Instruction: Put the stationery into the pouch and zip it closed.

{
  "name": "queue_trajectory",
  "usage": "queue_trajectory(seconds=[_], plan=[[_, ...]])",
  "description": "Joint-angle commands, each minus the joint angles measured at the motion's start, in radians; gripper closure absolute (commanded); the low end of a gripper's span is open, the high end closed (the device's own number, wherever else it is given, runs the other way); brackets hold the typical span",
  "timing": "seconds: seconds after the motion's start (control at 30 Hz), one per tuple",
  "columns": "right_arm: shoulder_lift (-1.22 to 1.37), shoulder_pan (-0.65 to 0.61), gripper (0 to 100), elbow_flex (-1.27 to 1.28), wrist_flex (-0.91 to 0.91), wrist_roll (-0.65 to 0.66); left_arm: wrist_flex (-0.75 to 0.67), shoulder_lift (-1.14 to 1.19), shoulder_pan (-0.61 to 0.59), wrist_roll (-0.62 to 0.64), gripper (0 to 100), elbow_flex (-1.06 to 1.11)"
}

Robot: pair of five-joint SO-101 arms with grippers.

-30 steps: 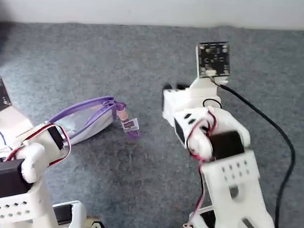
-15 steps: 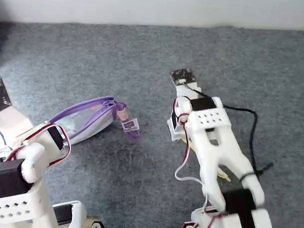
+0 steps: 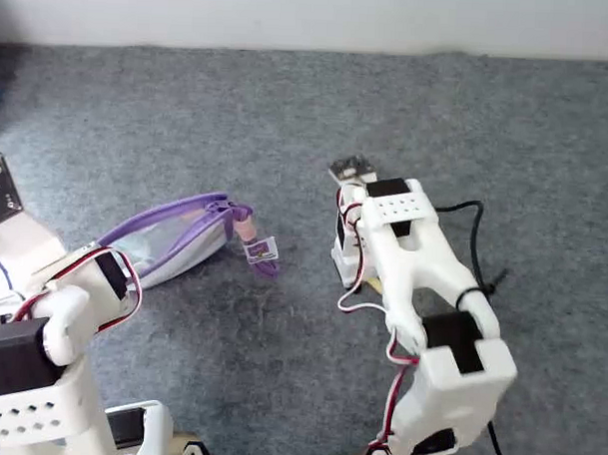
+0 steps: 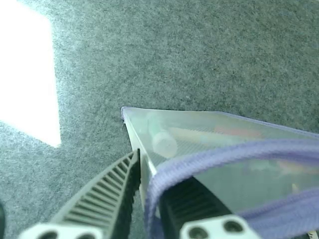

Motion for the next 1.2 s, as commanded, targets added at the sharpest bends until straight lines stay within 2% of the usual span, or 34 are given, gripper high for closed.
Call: queue_trajectory(seconds=[0.0, 0.1, 0.23, 0.27, 0.33, 0.47, 0.87, 1.0, 1.17], plan=[[0.047, 0.005, 78.6, -0.061, -0.015, 0.012, 0.017, 0.005, -0.006, 0.006, 99, -0.002], [0.079, 0.007, 81.6, -0.061, -0.007, 0.012, 0.017, 0.005, -0.006, 0.006, 99, -0.002], [0.081, 0.007, 98.2, -0.061, -0.015, 0.012, 0.017, 0.005, -0.006, 0.006, 99, -0.002], [0.079, 0.005, 99.6, -0.061, -0.015, 0.012, 0.017, 0.005, -0.006, 0.006, 99, -0.002], [0.07, 0.005, 97.0, -0.061, -0.004, 0.012, 0.017, 0.005, -0.006, 0.006, 99, -0.002], [-0.033, 0.012, 98.8, -0.061, 0.033, 0.012, 0.017, 0.005, -0.006, 0.006, 99, -0.002], [-0.582, -0.013, 99.1, -0.061, 0.331, 0.012, 0.017, 0.005, -0.006, 0.008, 99, -0.002], [-0.788, -0.027, 99.1, -0.061, 0.352, 0.011, 0.017, 0.005, -0.009, 0.008, 99, -0.002], [-1.029, -0.137, 99.1, -0.06, 0.308, 0.005, 0.017, 0.005, -0.011, 0.008, 99, -0.002]])
